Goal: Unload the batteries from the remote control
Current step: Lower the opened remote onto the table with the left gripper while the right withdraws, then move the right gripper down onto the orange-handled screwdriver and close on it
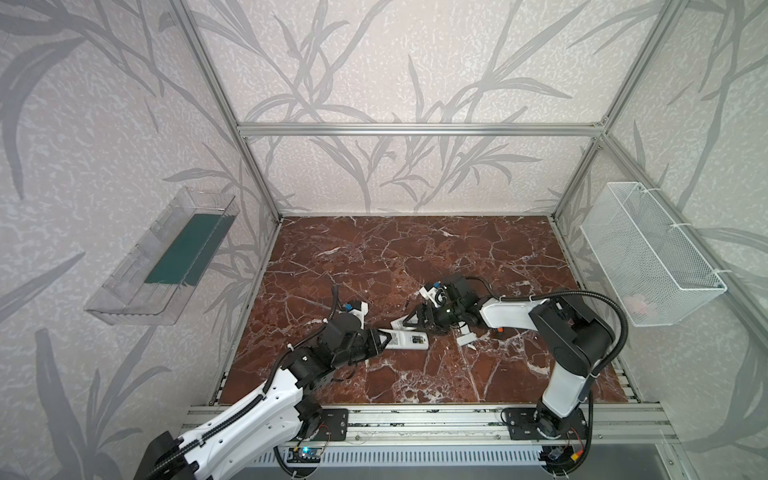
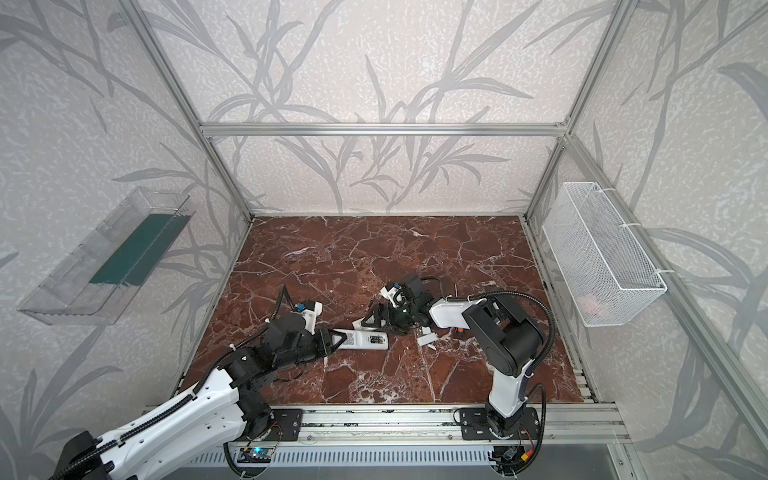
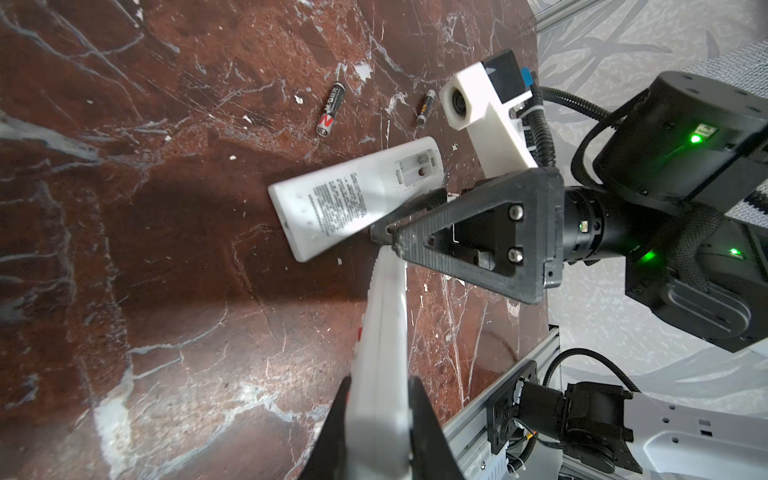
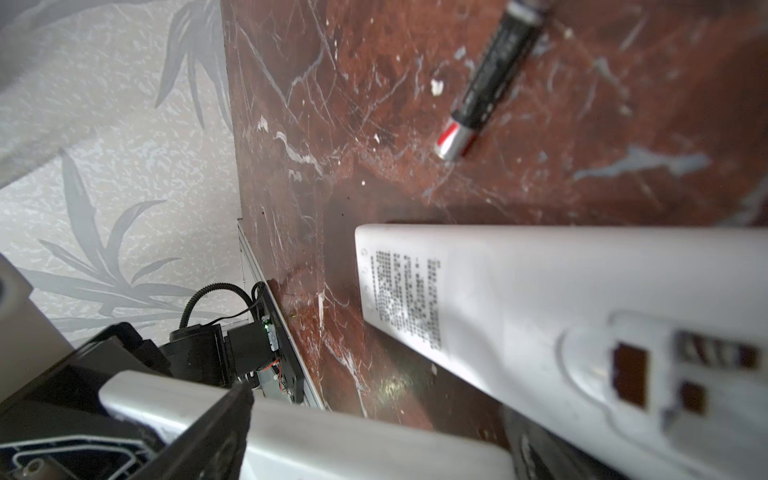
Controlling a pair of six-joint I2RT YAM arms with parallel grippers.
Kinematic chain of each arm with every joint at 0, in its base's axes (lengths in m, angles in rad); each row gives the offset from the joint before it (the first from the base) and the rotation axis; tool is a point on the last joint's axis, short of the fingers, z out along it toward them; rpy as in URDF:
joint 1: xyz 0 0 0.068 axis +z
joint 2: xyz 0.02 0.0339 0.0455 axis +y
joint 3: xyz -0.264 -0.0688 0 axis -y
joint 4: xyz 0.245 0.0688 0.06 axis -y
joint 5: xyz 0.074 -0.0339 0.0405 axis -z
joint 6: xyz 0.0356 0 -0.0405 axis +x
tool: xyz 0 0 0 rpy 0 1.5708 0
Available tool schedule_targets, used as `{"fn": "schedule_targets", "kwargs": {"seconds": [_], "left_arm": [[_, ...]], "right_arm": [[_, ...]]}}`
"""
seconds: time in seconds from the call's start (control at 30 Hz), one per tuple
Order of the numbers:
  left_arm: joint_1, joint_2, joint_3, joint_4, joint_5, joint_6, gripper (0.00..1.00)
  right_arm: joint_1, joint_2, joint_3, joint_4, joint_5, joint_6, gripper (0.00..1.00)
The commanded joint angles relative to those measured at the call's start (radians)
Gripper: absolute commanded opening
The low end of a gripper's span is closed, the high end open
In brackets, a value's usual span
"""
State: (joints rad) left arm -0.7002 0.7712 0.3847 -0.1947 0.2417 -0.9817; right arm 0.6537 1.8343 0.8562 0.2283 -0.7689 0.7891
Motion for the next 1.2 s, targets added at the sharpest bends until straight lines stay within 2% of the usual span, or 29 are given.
{"fn": "schedule_targets", "kwargs": {"seconds": [0.0, 0.17, 0.27, 0.37, 0.53, 0.63, 0.77, 0.9, 1.07, 1.17], "left_arm": [[0.009, 0.05, -0.057, -0.106, -0.033, 0.023, 0.02], [0.032, 0.082, -0.081, -0.042, -0.005, 0.016, 0.02], [0.042, 0.102, -0.088, -0.02, 0.01, 0.021, 0.03], [0.059, 0.125, -0.099, 0.019, 0.035, 0.02, 0.04], [0.085, 0.191, -0.105, 0.086, 0.064, 0.022, 0.06], [0.09, 0.235, -0.103, 0.122, 0.07, 0.024, 0.09], [0.099, 0.307, -0.098, 0.162, 0.085, 0.027, 0.18], [0.098, 0.373, -0.097, 0.191, 0.109, 0.022, 0.19], [0.099, 0.423, -0.105, 0.207, 0.125, 0.02, 0.19], [0.1, 0.431, -0.118, 0.219, 0.12, 0.014, 0.25]], "right_arm": [[0.008, 0.057, 0.025, -0.003, 0.023, -0.017, 0.93], [0.0, 0.076, 0.046, -0.015, 0.016, -0.029, 0.93], [0.001, 0.039, 0.037, -0.032, 0.007, -0.032, 0.93], [0.001, -0.056, 0.021, -0.106, 0.017, -0.065, 0.93], [-0.007, -0.289, 0.027, -0.38, 0.116, -0.203, 0.94], [-0.049, -0.413, 0.007, -0.499, 0.148, -0.242, 0.94], [-0.154, -0.563, -0.055, -0.599, 0.15, -0.266, 0.95], [-0.259, -0.681, -0.106, -0.697, 0.169, -0.306, 0.95], [-0.324, -0.782, -0.178, -0.708, 0.19, -0.317, 0.96], [-0.342, -0.785, -0.182, -0.764, 0.236, -0.343, 0.96]]}}
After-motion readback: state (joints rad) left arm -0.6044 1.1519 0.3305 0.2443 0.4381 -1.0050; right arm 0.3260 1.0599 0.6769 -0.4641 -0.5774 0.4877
